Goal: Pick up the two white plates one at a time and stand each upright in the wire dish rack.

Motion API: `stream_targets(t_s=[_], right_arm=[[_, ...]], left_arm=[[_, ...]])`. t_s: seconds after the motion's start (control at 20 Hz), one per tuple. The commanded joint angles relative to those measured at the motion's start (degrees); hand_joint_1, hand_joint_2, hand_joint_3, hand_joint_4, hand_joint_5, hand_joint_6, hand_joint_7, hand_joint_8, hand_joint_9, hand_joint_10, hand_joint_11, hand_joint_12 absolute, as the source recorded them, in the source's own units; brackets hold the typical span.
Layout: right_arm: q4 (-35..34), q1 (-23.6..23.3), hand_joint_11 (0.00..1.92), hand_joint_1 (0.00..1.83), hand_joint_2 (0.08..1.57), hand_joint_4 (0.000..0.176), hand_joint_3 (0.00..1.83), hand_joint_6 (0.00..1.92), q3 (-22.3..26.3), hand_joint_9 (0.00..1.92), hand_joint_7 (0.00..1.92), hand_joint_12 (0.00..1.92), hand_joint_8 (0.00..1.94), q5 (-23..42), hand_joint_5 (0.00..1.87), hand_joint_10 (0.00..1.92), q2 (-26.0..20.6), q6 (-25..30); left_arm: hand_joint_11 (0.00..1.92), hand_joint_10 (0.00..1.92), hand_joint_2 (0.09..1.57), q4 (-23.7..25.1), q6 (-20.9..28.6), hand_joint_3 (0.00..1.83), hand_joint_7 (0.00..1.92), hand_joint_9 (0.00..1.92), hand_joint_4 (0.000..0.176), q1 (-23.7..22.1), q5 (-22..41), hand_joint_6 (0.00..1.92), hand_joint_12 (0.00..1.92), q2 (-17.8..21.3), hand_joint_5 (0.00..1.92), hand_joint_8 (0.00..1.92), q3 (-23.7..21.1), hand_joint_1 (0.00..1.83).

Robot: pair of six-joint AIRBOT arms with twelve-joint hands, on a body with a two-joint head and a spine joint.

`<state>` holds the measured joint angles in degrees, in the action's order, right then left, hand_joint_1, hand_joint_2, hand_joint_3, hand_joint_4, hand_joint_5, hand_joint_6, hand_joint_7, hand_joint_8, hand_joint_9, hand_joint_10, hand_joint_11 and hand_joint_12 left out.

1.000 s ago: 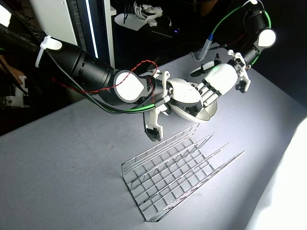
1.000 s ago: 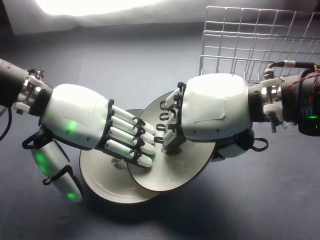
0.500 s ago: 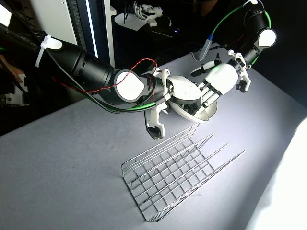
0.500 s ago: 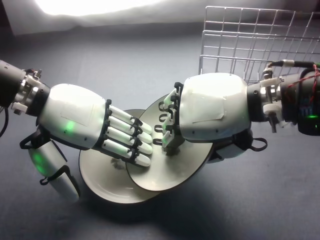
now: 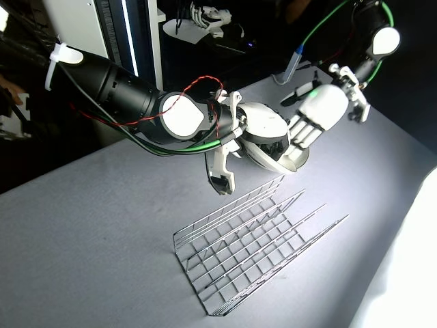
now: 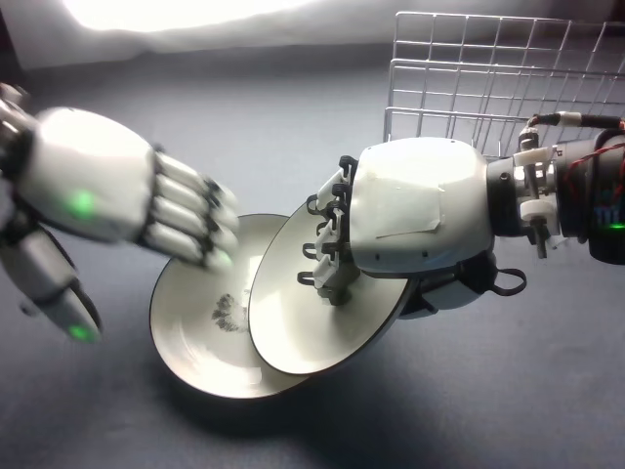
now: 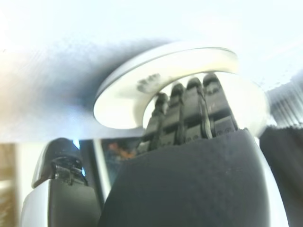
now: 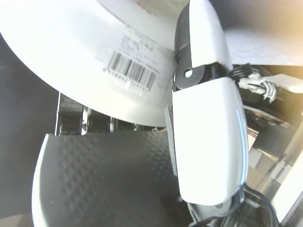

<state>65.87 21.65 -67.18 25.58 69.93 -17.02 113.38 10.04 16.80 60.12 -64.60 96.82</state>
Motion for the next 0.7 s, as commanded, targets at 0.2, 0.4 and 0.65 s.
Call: stream_targets(t_s=[0.2,0.4,0.65], right_arm=[[-0.9,-1.1,0.75,1.24,1.08,0.030,0.00,0.90,0.9,1.23,1.11,0.94,0.75,0.3,1.04,0.02,-0.9,0.1],[-1.0,-2.6,0.74,1.23,1.08,0.032,0.00,0.91,2.1,1.22,1.10,0.93,0.78,1.1,1.03,0.01,-1.9,0.3],[-3.7,-5.0,0.67,1.22,1.11,0.031,0.00,1.01,4.8,1.20,1.04,1.06,0.87,1.1,0.98,0.00,-4.0,0.4]], left_arm=[[0.00,0.00,1.08,-4.1,5.2,0.00,0.00,0.00,0.000,-5.2,-0.7,0.00,0.00,5.1,0.02,0.00,-3.3,0.00],[0.00,0.00,1.08,-4.1,8.4,0.00,0.00,0.00,0.000,-7.0,-1.2,0.00,0.00,9.7,0.02,0.00,-6.0,0.00],[0.00,0.00,1.08,-4.1,10.9,0.00,0.00,0.00,0.000,-8.3,-1.5,0.00,0.00,15.5,0.02,0.00,-10.6,0.00]])
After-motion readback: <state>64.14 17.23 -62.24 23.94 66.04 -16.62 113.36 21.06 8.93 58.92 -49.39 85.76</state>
